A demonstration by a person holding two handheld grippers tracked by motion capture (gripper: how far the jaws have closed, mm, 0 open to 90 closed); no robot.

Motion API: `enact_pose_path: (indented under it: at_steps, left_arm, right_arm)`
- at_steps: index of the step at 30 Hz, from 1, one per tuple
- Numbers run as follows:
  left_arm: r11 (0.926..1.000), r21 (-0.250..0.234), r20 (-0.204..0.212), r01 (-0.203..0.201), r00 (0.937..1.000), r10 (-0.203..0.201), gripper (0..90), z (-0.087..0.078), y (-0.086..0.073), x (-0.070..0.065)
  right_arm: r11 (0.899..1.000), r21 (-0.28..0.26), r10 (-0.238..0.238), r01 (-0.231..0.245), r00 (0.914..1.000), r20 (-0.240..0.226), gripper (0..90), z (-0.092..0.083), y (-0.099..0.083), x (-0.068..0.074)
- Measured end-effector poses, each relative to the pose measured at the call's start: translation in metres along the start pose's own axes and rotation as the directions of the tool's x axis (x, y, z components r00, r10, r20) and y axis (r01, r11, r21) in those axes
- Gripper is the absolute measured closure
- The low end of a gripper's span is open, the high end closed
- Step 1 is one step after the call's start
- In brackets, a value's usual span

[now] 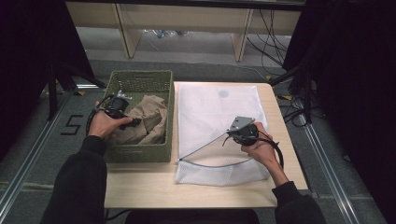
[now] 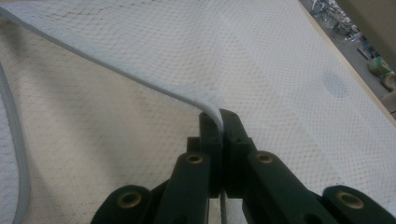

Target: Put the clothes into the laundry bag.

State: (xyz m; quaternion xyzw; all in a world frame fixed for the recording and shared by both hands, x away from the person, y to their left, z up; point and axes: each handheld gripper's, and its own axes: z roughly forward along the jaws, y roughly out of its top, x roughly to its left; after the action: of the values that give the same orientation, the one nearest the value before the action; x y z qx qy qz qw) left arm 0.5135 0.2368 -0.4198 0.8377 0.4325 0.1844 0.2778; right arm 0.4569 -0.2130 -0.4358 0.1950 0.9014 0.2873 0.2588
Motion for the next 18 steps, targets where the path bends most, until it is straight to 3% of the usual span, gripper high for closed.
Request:
enact_pose_path:
  at_steps: [3,4,6,7,8,11,12,15,16,17,18]
  left_arm:
    - [0.9996,0.026,0.041,-0.014,0.9991,0.013,14.2,0.003,-0.002,-0.001]
    - [0.9978,0.053,0.065,-0.040,0.9972,0.037,14.0,0.006,-0.003,-0.002]
    - [0.9964,0.072,0.098,-0.044,0.9945,0.037,15.0,0.013,-0.003,-0.002]
    - [0.9967,0.074,0.106,-0.035,0.9940,0.028,14.6,0.019,-0.004,-0.003]
    - [0.9958,0.083,0.116,-0.037,0.9929,0.027,13.9,0.023,-0.004,-0.003]
    - [0.9870,0.157,0.162,-0.035,0.9868,0.010,6.8,0.039,-0.006,-0.004]
    - [0.9841,0.175,0.161,-0.031,0.9870,0.002,0.0,0.046,-0.007,-0.007]
    - [0.9737,0.224,0.161,-0.041,0.9870,0.004,0.0,0.064,-0.009,-0.015]
    - [0.9709,0.236,0.151,-0.041,0.9886,0.005,5.9,0.068,-0.009,-0.016]
    - [0.9617,0.264,0.127,-0.075,0.9910,0.042,5.9,0.069,-0.008,-0.014]
    - [0.9592,0.273,0.093,-0.072,0.9945,0.048,20.2,0.070,-0.008,-0.014]
  right_arm:
    - [1.000,0.011,0.020,-0.020,0.9998,0.001,89.9,0.001,-0.001,0.002]
    - [1.000,0.009,-0.001,0.001,1.0000,-0.002,89.9,0.002,0.000,0.001]
    - [0.999,0.021,0.028,-0.028,0.9996,-0.001,89.9,0.002,0.000,0.004]
    - [1.000,0.011,-0.011,0.011,0.9999,-0.002,89.9,0.003,0.000,0.002]
    - [1.000,0.019,0.016,-0.016,0.9999,-0.001,89.9,0.002,0.000,0.004]
    - [1.000,0.020,0.009,-0.009,0.9999,-0.006,89.9,0.002,0.000,0.003]
    - [1.000,0.018,0.005,-0.005,1.0000,-0.002,89.9,0.002,0.000,0.003]
    - [1.000,0.020,0.009,-0.008,0.9999,-0.010,89.9,0.002,0.000,0.003]
    - [1.000,0.016,0.002,-0.002,1.0000,-0.009,89.9,0.002,0.000,0.002]
    - [1.000,0.016,0.002,-0.002,1.0000,-0.009,89.9,0.002,0.000,0.002]
    - [1.000,0.014,-0.003,0.003,0.9999,-0.011,89.9,0.003,-0.001,0.002]
